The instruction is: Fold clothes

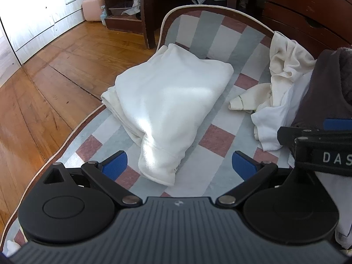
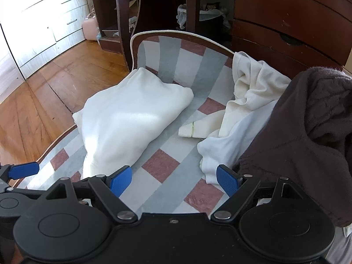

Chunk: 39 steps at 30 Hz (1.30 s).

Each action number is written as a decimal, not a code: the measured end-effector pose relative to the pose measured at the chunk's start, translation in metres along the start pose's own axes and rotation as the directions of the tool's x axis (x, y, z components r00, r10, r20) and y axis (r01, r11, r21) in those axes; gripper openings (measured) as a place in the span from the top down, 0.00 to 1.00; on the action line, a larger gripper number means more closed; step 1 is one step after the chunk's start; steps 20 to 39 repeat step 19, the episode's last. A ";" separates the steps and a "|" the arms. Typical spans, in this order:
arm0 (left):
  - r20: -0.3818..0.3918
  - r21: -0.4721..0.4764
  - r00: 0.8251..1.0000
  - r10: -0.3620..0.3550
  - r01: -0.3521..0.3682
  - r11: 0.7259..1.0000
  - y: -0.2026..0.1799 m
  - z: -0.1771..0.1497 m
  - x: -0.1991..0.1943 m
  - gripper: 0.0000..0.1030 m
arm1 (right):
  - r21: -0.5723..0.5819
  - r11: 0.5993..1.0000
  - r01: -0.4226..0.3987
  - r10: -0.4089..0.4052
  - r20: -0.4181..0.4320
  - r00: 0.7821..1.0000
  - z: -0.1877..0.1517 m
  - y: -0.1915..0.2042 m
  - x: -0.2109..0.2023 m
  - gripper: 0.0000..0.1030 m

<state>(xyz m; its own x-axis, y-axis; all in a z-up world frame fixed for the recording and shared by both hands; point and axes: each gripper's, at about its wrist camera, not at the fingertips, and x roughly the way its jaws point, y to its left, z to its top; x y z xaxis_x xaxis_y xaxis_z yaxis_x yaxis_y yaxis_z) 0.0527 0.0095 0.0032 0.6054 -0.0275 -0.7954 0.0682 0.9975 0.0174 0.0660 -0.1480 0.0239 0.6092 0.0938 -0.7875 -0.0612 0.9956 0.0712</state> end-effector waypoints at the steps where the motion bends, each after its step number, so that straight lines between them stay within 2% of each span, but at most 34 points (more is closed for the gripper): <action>1: -0.001 0.002 1.000 0.001 -0.001 1.000 0.000 0.000 0.000 0.00 | 0.000 1.000 0.000 0.000 -0.002 1.000 0.000 0.000 0.000 0.15; 7: 0.017 -0.020 0.999 0.045 -0.045 0.999 0.003 -0.001 -0.001 0.00 | -0.003 1.000 -0.006 0.006 0.000 1.000 0.001 -0.002 0.002 0.15; 13: 0.007 -0.052 0.999 0.041 -0.041 0.998 0.012 -0.003 -0.001 0.00 | 0.081 0.996 -0.043 0.044 -0.001 0.999 0.001 -0.008 0.009 0.15; 18: 0.000 -0.075 0.999 0.037 -0.037 0.997 0.019 -0.005 0.001 0.00 | 0.070 0.997 -0.031 0.031 0.003 1.000 0.002 -0.004 0.010 0.15; 19: 0.000 -0.069 0.998 0.055 -0.055 0.996 0.018 -0.006 0.002 0.00 | 0.079 0.996 -0.031 0.031 0.000 1.000 0.002 -0.003 0.011 0.15; 39: 0.000 -0.069 0.998 0.055 -0.055 0.996 0.018 -0.006 0.002 0.00 | 0.079 0.996 -0.031 0.031 0.000 1.000 0.002 -0.003 0.011 0.15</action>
